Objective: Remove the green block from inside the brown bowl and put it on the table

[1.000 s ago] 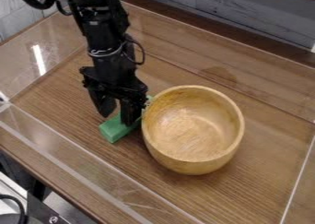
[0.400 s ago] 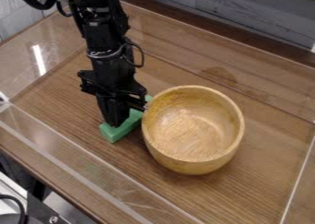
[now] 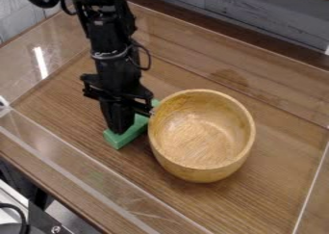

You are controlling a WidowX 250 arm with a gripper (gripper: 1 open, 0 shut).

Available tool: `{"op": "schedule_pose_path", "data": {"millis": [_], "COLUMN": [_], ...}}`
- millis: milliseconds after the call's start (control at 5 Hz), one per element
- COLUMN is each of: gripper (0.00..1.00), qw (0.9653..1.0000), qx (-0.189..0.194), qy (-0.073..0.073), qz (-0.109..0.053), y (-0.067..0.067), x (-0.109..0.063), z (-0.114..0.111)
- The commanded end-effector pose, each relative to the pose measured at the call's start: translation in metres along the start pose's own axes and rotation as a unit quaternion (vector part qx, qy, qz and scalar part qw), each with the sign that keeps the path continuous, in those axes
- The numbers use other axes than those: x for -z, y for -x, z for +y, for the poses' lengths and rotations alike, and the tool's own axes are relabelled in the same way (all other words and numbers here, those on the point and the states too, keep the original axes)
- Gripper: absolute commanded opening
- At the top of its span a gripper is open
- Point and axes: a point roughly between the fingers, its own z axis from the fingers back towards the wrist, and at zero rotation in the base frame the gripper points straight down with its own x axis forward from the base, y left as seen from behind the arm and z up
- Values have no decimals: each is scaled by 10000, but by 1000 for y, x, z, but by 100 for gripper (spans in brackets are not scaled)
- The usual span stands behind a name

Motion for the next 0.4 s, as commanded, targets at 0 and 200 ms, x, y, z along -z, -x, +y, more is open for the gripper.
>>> {"op": "schedule_pose_path", "data": {"millis": [0,200], "gripper": [0,0], "qw": [9997,9998], "qx": [59,50], "qy": [-92,-75], "qz": [-233,-199], "y": [-8,-9], "x": [-18,-22], "z": [0,-1]}}
